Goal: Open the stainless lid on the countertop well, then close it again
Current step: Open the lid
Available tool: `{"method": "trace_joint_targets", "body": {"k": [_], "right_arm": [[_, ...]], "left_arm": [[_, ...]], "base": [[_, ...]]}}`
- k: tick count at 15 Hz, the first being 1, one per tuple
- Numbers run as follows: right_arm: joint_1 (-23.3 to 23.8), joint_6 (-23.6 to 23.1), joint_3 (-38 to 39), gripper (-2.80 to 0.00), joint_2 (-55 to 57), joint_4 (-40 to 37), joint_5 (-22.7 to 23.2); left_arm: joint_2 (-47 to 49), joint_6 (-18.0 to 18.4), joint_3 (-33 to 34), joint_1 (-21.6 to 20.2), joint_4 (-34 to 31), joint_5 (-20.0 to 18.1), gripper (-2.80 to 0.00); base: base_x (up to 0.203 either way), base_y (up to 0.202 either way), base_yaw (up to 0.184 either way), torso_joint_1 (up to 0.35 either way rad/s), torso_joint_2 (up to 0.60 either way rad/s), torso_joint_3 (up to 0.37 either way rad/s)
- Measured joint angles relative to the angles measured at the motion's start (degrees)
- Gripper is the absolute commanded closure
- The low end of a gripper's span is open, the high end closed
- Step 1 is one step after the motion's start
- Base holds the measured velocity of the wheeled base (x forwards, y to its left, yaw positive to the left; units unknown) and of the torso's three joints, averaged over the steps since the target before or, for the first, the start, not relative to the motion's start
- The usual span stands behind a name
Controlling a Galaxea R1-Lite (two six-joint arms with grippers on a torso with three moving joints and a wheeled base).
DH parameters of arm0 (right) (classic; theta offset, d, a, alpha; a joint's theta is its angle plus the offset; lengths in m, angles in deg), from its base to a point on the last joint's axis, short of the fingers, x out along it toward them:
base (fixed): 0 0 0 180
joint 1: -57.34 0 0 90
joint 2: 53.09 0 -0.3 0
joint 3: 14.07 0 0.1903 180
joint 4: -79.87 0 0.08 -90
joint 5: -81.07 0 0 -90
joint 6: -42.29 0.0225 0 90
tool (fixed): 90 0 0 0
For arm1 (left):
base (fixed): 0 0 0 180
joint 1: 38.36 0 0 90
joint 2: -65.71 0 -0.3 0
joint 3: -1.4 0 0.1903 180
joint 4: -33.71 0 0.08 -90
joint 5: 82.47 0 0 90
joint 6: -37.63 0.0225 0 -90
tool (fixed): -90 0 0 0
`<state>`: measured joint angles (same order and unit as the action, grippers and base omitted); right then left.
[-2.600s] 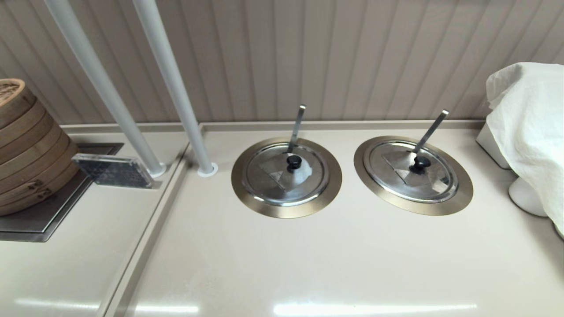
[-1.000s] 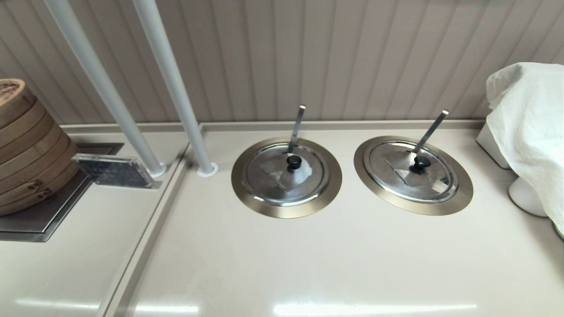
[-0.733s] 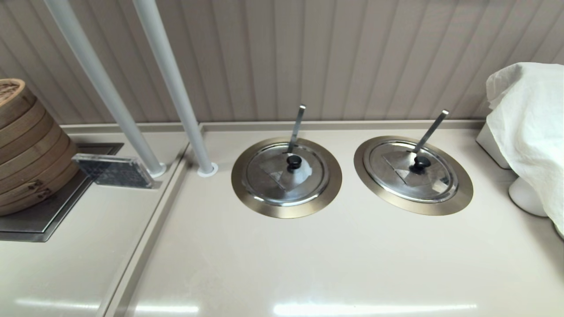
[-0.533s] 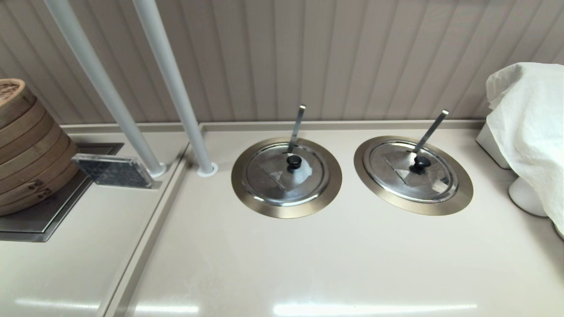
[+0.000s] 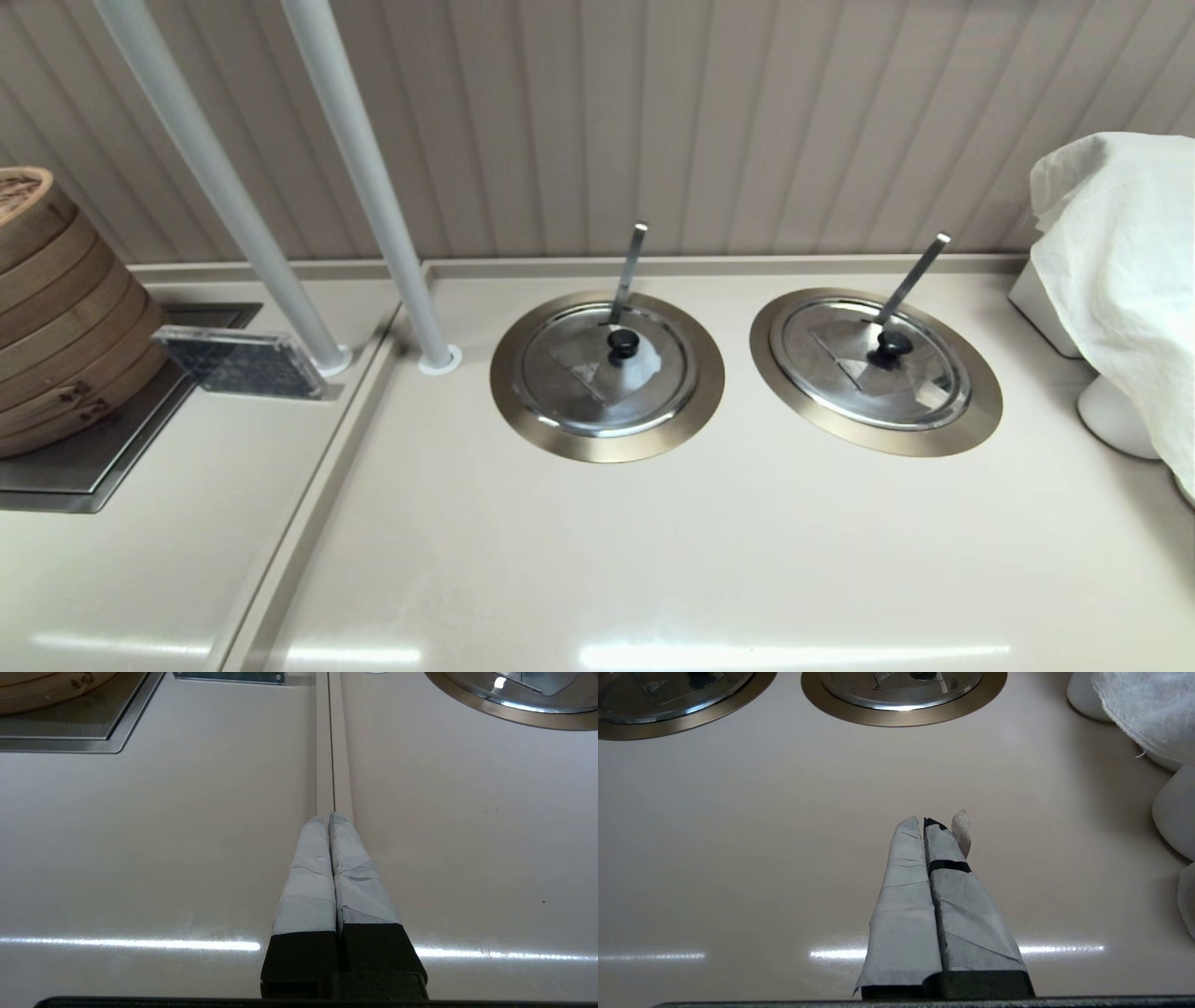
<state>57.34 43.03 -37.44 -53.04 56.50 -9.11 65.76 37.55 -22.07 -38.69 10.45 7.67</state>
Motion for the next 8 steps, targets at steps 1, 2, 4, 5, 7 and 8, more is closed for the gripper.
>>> {"method": "trace_joint_targets", "body": {"k": [1, 2, 4, 5, 7, 8], "right_arm": [[0.0, 0.0, 0.0, 0.0, 0.0, 0.0, 0.0], [0.0, -0.1, 0.0, 0.0, 0.0, 0.1, 0.0], [0.1, -0.7, -2.4, 0.0, 0.3, -0.7, -0.2], [0.1, -0.7, -6.1, 0.0, 1.2, -2.4, -0.2], [0.1, 0.1, -14.9, 0.0, 5.7, -6.9, -0.2], [0.1, 0.7, -18.7, 0.0, 9.5, -8.7, -0.2]], "left_arm": [[0.0, 0.0, 0.0, 0.0, 0.0, 0.0, 0.0], [0.0, 0.0, 0.0, 0.0, 0.0, 0.0, 0.0], [0.0, 0.0, 0.0, 0.0, 0.0, 0.0, 0.0], [0.0, 0.0, 0.0, 0.0, 0.0, 0.0, 0.0], [0.0, 0.0, 0.0, 0.0, 0.0, 0.0, 0.0], [0.0, 0.0, 0.0, 0.0, 0.0, 0.0, 0.0]], "base": [[0.0, 0.0, 0.0, 0.0, 0.0, 0.0], [0.0, 0.0, 0.0, 0.0, 0.0, 0.0], [0.0, 0.0, 0.0, 0.0, 0.0, 0.0], [0.0, 0.0, 0.0, 0.0, 0.0, 0.0], [0.0, 0.0, 0.0, 0.0, 0.0, 0.0], [0.0, 0.0, 0.0, 0.0, 0.0, 0.0]]}}
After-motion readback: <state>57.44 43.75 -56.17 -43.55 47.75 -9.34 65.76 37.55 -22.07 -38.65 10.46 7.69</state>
